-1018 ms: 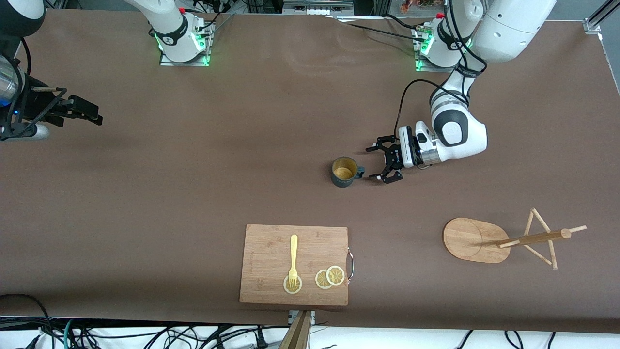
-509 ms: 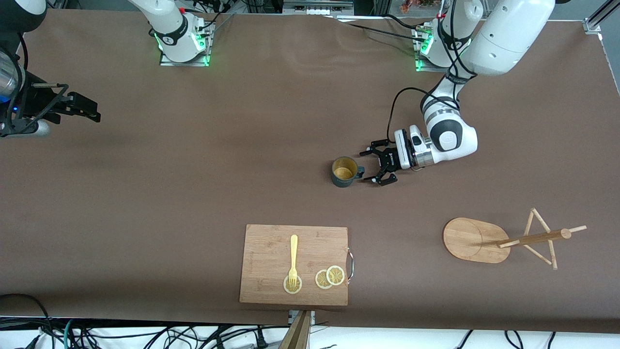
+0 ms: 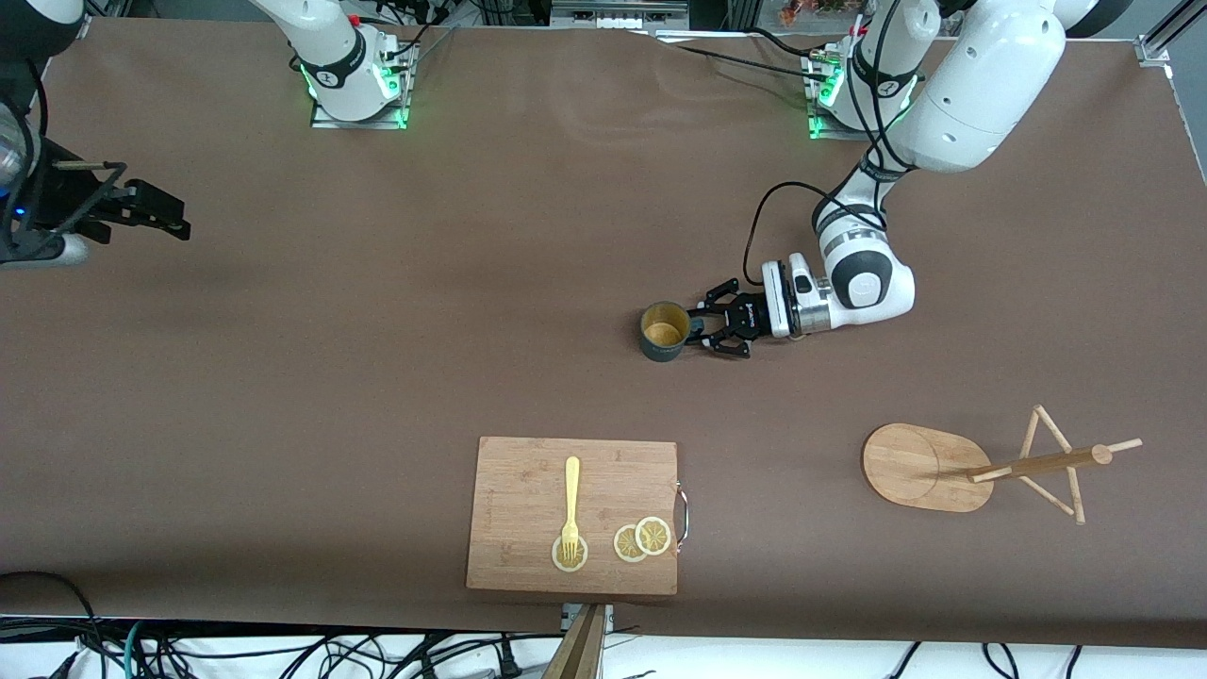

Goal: Pass cup and hang on rack
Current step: 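Close the left gripper on the mug handle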

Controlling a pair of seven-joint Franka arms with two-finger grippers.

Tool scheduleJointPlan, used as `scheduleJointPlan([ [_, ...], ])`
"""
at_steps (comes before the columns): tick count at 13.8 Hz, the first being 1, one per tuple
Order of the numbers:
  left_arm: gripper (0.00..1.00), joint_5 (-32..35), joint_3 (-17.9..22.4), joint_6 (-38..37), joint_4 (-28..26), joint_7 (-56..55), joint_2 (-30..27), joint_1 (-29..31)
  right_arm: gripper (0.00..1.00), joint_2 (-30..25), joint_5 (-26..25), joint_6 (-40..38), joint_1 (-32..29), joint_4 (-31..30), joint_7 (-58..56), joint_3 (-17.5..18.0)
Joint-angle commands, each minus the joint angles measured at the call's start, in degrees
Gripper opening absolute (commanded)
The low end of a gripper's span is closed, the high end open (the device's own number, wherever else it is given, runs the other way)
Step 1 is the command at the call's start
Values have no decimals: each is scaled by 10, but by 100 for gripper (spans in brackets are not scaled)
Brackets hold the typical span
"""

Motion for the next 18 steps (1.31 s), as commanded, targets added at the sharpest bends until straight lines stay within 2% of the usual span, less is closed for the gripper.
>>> scheduleJointPlan([
  [1, 0, -18, -3, -33, 5, 18, 6, 17, 100, 7, -1, -22, -9, 23, -3, 10],
  [4, 0, -7, -2, -61, 5, -41, 0, 38, 100, 6, 1, -22, -8, 23, -4, 12],
  [6, 0, 44, -2, -74, 5, -98, -12, 61, 100, 6, 1, -22, -7, 23, -3, 13],
  [9, 0, 141, 5, -74, 7, -207, -62, 88, 100, 6, 2, -23, -7, 22, -6, 13],
  [12, 0, 233, 4, -83, 17, -276, -85, 142, 100, 5, 3, -25, -7, 22, -6, 13],
  [14, 0, 262, 7, -122, 19, -325, -95, 192, 100, 5, 4, -44, -7, 23, 0, 13],
  [18, 0, 307, 6, -195, 56, -464, -97, 288, 100, 5, 4, -44, -7, 22, 0, 13],
])
